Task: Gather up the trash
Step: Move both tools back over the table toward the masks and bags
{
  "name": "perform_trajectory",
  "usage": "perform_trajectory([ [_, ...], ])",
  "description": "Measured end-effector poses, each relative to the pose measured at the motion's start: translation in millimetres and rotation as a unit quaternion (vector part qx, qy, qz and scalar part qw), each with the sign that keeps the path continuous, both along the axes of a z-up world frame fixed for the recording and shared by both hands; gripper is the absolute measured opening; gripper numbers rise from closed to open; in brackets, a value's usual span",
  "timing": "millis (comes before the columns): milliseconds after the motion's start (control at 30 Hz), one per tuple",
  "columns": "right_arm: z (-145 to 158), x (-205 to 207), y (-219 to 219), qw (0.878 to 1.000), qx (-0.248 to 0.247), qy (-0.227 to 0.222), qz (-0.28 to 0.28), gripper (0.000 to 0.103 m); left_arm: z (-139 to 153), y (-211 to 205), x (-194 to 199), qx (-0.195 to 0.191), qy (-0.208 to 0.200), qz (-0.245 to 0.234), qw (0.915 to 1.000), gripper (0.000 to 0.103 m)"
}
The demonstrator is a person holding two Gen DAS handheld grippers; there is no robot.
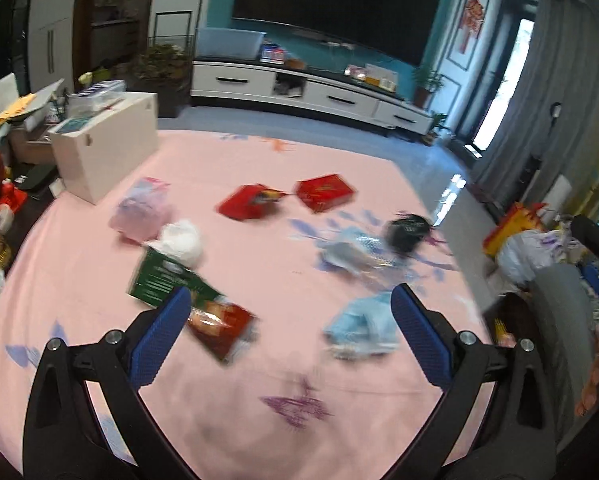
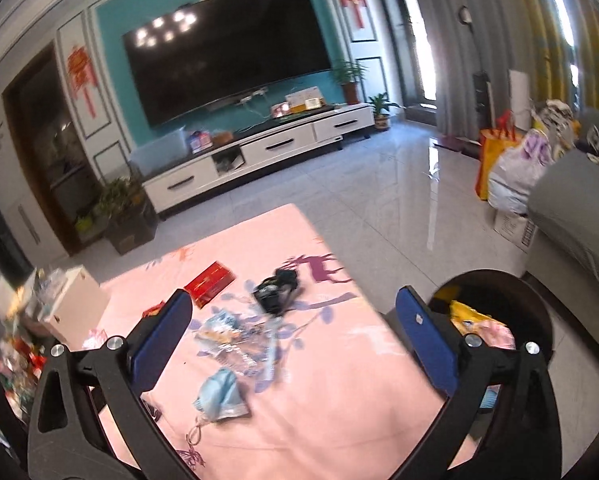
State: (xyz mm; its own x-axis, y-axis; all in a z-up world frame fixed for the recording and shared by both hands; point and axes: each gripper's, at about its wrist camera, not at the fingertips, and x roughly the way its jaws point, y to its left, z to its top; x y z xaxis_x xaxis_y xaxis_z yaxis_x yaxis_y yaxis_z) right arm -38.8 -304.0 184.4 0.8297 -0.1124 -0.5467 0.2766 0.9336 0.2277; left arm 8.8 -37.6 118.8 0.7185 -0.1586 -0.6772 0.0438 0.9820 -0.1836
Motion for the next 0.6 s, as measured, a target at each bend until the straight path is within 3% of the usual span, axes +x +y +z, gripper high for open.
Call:
perform_trajectory([
  [133,-17.3,16.8,30.1,0.999,-0.029,0.012,0.023,0.1,-9.6,27.5,11.8,-0.018,0.019,0.042,0.9988,0.1],
  [267,-34.1,26.1,42.9,0.999,-0.024,0.03,0.039,0.1,-14.7,44.1,19.3,-0.042,0.034,0.061,0.9966,0.1],
  [467,-49.5,33.3,53.5,0.997,-0.047,0.047,0.037,0.1,-14.9,54.7,27.3,-0.022,0.03,0.077,0.9964,0.1],
  [600,-58.0,38.1,53.2,0.997,-0.025,0.06,0.044,0.1,-15.7,65.7,37.0,0.002,0.013,0.09,0.9959,0.1],
])
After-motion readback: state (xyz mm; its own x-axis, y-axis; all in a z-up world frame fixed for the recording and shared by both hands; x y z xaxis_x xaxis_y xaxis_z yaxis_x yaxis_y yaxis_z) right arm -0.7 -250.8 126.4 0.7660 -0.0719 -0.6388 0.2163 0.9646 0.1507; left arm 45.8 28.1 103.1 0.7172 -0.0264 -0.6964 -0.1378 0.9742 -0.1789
